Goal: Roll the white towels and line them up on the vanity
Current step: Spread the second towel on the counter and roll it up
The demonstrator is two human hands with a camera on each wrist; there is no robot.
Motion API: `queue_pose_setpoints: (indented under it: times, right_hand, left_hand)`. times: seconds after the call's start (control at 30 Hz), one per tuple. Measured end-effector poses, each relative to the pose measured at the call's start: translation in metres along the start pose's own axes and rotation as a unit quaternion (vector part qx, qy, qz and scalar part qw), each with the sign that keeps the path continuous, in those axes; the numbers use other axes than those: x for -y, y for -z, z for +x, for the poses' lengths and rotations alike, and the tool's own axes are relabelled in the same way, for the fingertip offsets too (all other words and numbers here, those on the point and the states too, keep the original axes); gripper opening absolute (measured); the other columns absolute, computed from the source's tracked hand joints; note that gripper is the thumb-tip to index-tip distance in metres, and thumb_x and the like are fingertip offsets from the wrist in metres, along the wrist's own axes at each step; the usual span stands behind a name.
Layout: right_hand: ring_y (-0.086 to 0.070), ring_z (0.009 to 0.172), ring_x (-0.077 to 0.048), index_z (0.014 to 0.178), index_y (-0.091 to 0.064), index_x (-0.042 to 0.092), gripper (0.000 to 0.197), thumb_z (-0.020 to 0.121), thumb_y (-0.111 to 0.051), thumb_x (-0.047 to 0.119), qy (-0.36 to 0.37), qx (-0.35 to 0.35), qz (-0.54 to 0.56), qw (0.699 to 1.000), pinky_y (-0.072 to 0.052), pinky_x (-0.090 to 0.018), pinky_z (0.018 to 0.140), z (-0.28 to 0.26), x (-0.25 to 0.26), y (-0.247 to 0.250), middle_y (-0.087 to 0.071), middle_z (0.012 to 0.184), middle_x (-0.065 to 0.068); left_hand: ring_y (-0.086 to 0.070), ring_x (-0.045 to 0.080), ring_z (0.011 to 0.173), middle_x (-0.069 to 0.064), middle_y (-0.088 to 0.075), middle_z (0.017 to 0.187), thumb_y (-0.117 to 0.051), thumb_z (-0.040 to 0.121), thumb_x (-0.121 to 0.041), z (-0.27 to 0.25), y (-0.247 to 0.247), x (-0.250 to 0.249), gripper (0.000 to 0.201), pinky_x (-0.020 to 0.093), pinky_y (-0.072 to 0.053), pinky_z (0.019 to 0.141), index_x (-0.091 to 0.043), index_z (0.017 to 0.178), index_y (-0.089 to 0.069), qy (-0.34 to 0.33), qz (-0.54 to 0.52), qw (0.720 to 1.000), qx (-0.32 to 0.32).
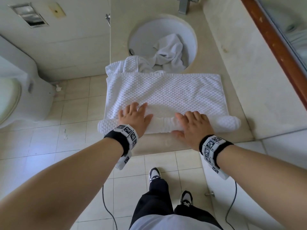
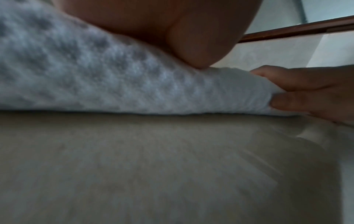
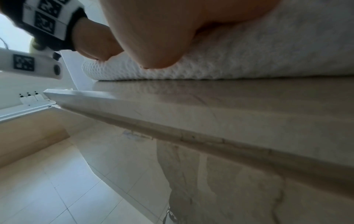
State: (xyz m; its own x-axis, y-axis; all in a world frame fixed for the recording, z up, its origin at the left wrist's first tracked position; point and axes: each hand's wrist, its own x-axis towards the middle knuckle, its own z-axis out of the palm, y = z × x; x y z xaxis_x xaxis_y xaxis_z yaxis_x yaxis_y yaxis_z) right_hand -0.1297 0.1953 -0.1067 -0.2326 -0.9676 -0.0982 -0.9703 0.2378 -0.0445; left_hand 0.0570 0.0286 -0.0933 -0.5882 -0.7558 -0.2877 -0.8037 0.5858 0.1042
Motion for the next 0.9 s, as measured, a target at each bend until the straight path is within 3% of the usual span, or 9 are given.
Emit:
queue_pose_setpoints:
  times: [0.13, 0.23, 0.37, 0.5, 0.7, 0.9]
  right_hand:
    - [-0.050, 0.096, -0.026, 0.139, -0.043, 0.023, 0.071, 0.086, -0.037, 0.070, -0.002, -0.005, 0.002, 1.000, -0.040, -0.043, 0.088, 0.000, 0.001, 0.001, -0.055, 0.106, -0.001]
    - [-0.051, 0.098, -0.027, 0.138, -0.043, 0.024, 0.072, 0.084, -0.036, 0.070, 0.001, 0.001, -0.005, 1.000, -0.042, -0.043, 0.087, 0.002, 0.001, 0.003, -0.055, 0.107, -0.002]
    - [-0.050, 0.098, -0.026, 0.139, -0.041, 0.024, 0.072, 0.084, -0.037, 0.071, 0.004, 0.001, -0.011, 1.000, -0.043, -0.043, 0.086, 0.002, 0.000, 0.002, -0.055, 0.107, -0.004]
    - [-0.052, 0.099, -0.026, 0.140, -0.040, 0.024, 0.074, 0.084, -0.036, 0.072, -0.001, -0.002, -0.008, 1.000, -0.042, -0.043, 0.086, 0.002, 0.001, 0.000, -0.056, 0.109, -0.004]
    - [-0.054, 0.106, -0.027, 0.148, -0.029, 0.023, 0.077, 0.088, -0.033, 0.071, 0.001, 0.015, -0.002, 1.000, -0.040, -0.044, 0.089, 0.008, -0.001, 0.002, -0.059, 0.115, -0.005]
    - [-0.055, 0.112, -0.026, 0.152, -0.017, 0.025, 0.081, 0.089, -0.023, 0.075, 0.026, 0.063, 0.024, 0.997, -0.041, -0.045, 0.095, -0.003, -0.004, 0.008, -0.061, 0.122, -0.004]
  left_hand:
    - [-0.031, 0.028, 0.137, 0.003, -0.033, 0.149, -0.025, 0.096, -0.065, -0.039, -0.015, -0.004, 0.066, 0.054, -0.019, 0.116, -0.036, 0.155, -0.019, -0.056, 0.021, 0.997, -0.052]
    - [-0.038, 0.027, 0.128, -0.001, -0.040, 0.138, -0.036, 0.091, -0.068, -0.054, -0.033, 0.001, 0.078, 0.053, -0.019, 0.116, -0.031, 0.157, -0.014, -0.084, 0.054, 0.993, -0.068]
    - [-0.038, 0.023, 0.125, -0.005, -0.041, 0.135, -0.036, 0.088, -0.073, -0.049, -0.036, 0.002, 0.084, 0.047, -0.018, 0.116, -0.034, 0.157, -0.006, -0.081, 0.070, 0.992, -0.068]
    - [-0.041, 0.023, 0.123, -0.006, -0.045, 0.132, -0.034, 0.088, -0.075, -0.046, -0.036, -0.001, 0.082, 0.044, -0.020, 0.114, -0.037, 0.156, -0.009, -0.065, 0.077, 0.992, -0.077]
    - [-0.046, 0.023, 0.121, -0.007, -0.051, 0.129, -0.031, 0.093, -0.068, -0.032, -0.020, 0.000, 0.069, 0.042, -0.030, 0.106, -0.044, 0.154, -0.009, -0.075, 0.070, 0.994, -0.049]
    - [-0.050, 0.020, 0.114, -0.009, -0.055, 0.120, -0.027, 0.093, -0.069, -0.049, -0.021, 0.001, 0.069, 0.041, -0.035, 0.101, -0.046, 0.153, -0.002, -0.088, 0.059, 0.994, -0.016]
